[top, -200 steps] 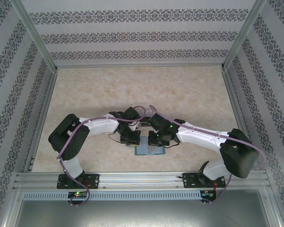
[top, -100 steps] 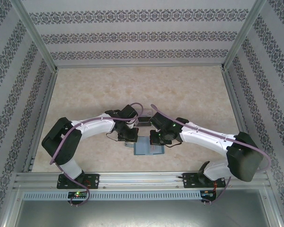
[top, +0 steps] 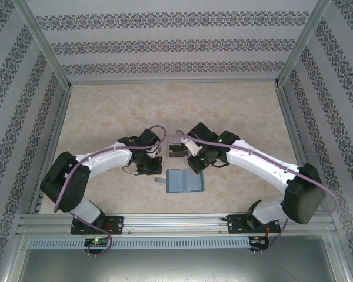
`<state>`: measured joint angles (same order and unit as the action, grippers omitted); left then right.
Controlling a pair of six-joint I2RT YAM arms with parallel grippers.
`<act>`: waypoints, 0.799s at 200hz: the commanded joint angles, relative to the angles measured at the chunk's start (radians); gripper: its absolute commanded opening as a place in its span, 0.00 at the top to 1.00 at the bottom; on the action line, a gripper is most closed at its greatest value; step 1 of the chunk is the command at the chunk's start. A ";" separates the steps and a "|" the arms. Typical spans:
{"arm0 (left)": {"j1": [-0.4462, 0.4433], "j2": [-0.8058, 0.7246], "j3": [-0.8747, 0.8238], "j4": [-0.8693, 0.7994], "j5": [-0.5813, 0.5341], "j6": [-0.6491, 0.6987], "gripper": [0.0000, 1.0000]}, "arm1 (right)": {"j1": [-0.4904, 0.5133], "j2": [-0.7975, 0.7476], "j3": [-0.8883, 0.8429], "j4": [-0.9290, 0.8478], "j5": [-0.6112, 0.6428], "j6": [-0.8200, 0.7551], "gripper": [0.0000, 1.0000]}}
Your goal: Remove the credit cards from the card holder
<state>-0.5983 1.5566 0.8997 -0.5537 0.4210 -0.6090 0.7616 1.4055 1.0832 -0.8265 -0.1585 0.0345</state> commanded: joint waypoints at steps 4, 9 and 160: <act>0.033 -0.044 -0.035 -0.026 -0.006 0.011 0.98 | -0.001 0.001 0.048 -0.112 -0.037 -0.384 1.00; 0.039 -0.048 -0.041 -0.025 -0.004 0.011 0.98 | -0.001 0.003 0.055 -0.124 -0.043 -0.432 1.00; 0.091 -0.162 -0.174 0.000 0.017 -0.011 0.95 | -0.073 0.273 0.388 -0.291 -0.050 -0.878 1.00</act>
<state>-0.5213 1.4139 0.7357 -0.5533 0.4343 -0.6102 0.7086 1.6272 1.3956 -1.0843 -0.1734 -0.7788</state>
